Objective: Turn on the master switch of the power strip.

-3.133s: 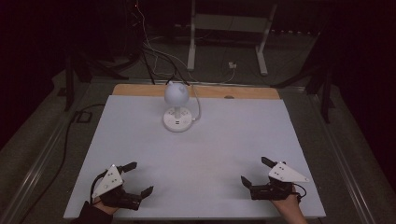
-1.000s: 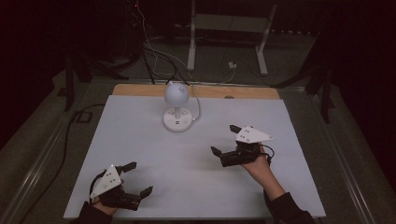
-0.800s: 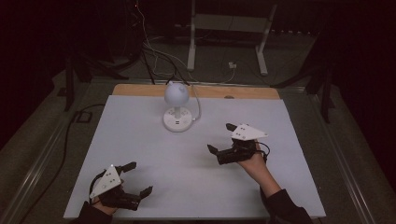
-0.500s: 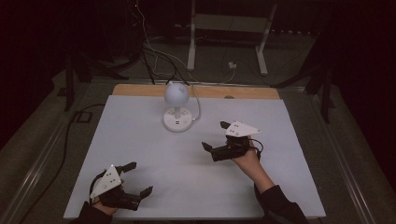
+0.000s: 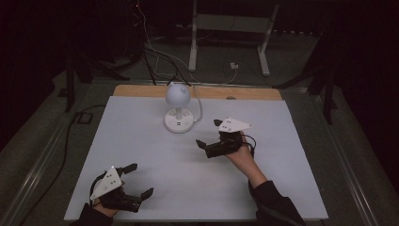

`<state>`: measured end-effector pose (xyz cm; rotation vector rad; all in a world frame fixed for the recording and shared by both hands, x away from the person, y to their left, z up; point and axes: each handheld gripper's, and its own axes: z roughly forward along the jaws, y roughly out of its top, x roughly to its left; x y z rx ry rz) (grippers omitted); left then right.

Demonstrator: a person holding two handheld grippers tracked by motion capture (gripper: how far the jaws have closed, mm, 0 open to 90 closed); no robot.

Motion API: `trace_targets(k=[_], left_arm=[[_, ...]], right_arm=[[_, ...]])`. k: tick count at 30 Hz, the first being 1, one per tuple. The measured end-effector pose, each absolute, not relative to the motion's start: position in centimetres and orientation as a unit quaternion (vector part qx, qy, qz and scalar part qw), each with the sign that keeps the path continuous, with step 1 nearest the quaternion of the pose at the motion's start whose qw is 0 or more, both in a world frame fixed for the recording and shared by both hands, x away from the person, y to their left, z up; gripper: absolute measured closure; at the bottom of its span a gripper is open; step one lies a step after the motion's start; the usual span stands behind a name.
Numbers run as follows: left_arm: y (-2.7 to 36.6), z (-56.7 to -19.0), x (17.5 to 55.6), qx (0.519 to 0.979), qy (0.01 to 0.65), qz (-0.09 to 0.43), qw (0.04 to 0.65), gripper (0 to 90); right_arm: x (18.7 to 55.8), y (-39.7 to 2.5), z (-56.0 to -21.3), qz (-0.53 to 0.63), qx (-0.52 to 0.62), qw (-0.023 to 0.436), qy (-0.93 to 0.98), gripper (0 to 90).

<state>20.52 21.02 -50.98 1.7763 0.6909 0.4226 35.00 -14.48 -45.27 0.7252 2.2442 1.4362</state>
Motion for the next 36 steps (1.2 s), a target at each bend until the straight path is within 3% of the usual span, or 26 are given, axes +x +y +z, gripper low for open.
trace_targets(k=[12, 13, 22, 24, 30, 36], left_arm=[[21.1, -51.0, 20.5, 0.753, 0.294, 0.179, 0.561, 0.3], [21.1, -50.9, 20.5, 0.753, 0.293, 0.180, 0.562, 0.3], [21.1, -51.0, 20.5, 0.753, 0.293, 0.179, 0.562, 0.3], [21.1, -51.0, 20.5, 0.753, 0.293, 0.178, 0.562, 0.3], [21.1, -51.0, 20.5, 0.753, 0.292, 0.178, 0.562, 0.3], [21.2, -51.0, 20.5, 0.752, 0.293, 0.178, 0.563, 0.3]], right_arm=[[36.7, -12.4, -45.7, 0.504, 0.254, 0.184, 0.805, 0.0], [37.0, -12.1, -45.8, 0.504, 0.255, 0.186, 0.804, 4.7], [38.5, -10.9, -46.7, 0.498, 0.267, 0.189, 0.803, 6.1], [39.0, -10.6, -47.1, 0.492, 0.273, 0.192, 0.804, 15.9], [39.8, -10.1, -47.7, 0.488, 0.282, 0.194, 0.803, 17.9], [40.9, -9.4, -48.2, 0.478, 0.297, 0.200, 0.802, 29.3]])
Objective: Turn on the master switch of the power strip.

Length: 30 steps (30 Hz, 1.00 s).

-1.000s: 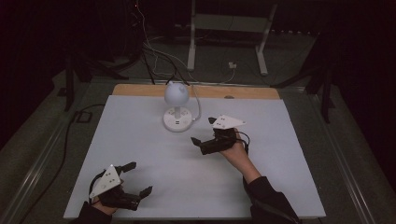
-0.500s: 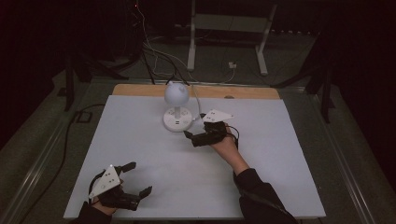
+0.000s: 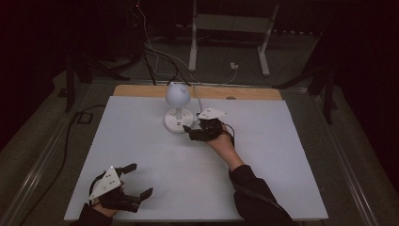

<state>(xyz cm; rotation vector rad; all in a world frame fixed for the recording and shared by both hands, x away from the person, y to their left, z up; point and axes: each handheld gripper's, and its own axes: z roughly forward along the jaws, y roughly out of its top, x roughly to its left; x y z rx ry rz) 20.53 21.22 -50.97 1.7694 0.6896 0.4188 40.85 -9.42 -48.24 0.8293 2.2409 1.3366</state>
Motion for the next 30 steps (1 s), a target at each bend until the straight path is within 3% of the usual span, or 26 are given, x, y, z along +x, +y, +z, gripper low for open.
trace_targets(k=[3, 11, 21, 30], left_arm=[[21.2, -51.0, 20.5, 0.752, 0.294, 0.178, 0.563, 0.3], [21.2, -51.0, 20.5, 0.753, 0.293, 0.177, 0.563, 0.3], [21.3, -51.0, 20.6, 0.753, 0.294, 0.176, 0.562, 0.3], [21.2, -51.0, 20.6, 0.753, 0.293, 0.173, 0.564, 0.3]], right_arm=[[41.5, -9.2, -48.7, 0.473, 0.299, 0.205, 0.803, 42.1], [42.4, -8.5, -49.2, 0.468, 0.310, 0.219, 0.798, 54.8], [43.8, -7.6, -50.3, 0.448, 0.319, 0.224, 0.805, 86.0], [44.4, -7.3, -51.1, 0.433, 0.330, 0.225, 0.808, 89.9]])
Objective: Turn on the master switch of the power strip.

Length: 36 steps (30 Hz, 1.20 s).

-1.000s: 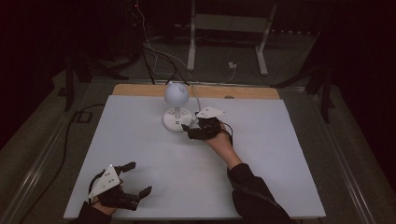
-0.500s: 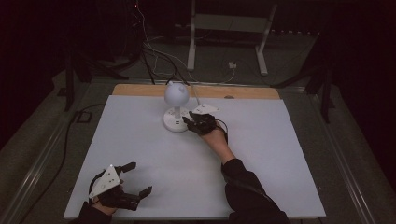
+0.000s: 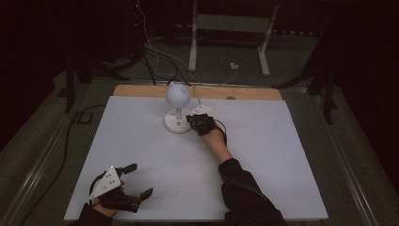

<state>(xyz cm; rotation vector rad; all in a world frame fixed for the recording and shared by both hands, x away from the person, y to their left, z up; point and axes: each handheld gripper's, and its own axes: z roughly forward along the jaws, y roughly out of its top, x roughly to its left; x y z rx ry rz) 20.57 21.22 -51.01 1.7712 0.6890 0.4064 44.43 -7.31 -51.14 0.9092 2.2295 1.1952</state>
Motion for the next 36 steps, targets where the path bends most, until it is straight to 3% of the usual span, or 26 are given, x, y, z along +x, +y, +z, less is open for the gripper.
trace_targets(k=[27, 36], left_arm=[[21.2, -51.1, 20.6, 0.753, 0.294, 0.171, 0.563, 0.3], [21.2, -51.0, 20.5, 0.753, 0.294, 0.173, 0.563, 0.3]], right_arm=[[44.9, -6.5, -52.0, 0.412, 0.332, 0.220, 0.819, 90.0], [44.8, -6.1, -52.0, 0.389, 0.332, 0.246, 0.824, 90.0]])
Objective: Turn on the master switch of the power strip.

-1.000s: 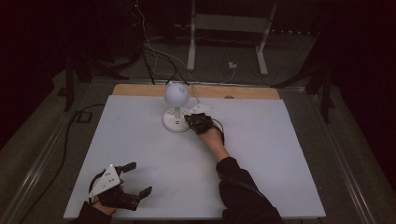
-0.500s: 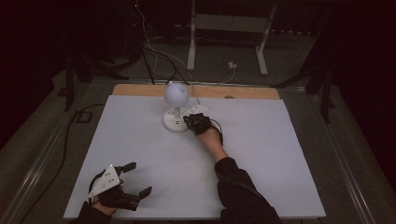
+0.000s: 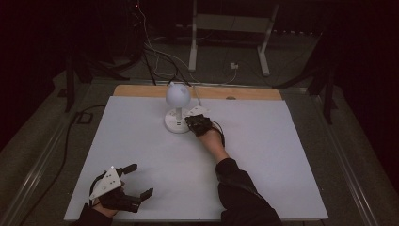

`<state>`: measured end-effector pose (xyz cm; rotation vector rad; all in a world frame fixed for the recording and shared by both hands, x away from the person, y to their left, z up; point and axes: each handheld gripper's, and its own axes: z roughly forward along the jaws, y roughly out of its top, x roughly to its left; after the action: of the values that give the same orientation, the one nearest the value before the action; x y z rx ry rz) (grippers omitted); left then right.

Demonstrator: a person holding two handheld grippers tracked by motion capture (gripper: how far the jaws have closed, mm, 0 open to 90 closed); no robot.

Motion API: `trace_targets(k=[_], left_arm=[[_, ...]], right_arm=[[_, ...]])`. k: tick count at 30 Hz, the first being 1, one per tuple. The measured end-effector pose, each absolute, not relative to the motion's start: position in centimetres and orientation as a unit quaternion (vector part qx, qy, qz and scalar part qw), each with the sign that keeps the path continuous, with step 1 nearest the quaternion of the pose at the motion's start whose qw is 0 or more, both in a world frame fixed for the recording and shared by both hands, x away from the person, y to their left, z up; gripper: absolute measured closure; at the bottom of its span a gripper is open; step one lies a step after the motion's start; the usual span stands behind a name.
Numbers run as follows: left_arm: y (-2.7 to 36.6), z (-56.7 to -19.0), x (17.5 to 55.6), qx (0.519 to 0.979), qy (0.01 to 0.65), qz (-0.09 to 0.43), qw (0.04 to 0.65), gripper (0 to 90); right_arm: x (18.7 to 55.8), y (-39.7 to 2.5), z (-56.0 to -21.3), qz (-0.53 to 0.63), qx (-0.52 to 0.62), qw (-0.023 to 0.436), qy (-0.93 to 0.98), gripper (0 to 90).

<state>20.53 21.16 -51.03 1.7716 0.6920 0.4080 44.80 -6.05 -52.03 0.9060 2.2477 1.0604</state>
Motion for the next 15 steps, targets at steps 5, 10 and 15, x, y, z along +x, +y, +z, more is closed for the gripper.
trace_targets(k=[5, 10, 15], left_arm=[[21.14, -51.11, 20.65, 0.753, 0.295, 0.170, 0.563, 0.3], [21.14, -51.11, 20.65, 0.752, 0.296, 0.170, 0.564, 0.3], [21.09, -51.12, 20.65, 0.753, 0.294, 0.169, 0.564, 0.3]], right_arm=[[44.79, -5.90, -52.06, 0.388, 0.336, 0.247, 0.822, 90.0], [44.41, -5.34, -52.23, 0.379, 0.330, 0.261, 0.824, 90.0], [44.15, -5.35, -52.46, 0.387, 0.330, 0.270, 0.818, 90.0]])
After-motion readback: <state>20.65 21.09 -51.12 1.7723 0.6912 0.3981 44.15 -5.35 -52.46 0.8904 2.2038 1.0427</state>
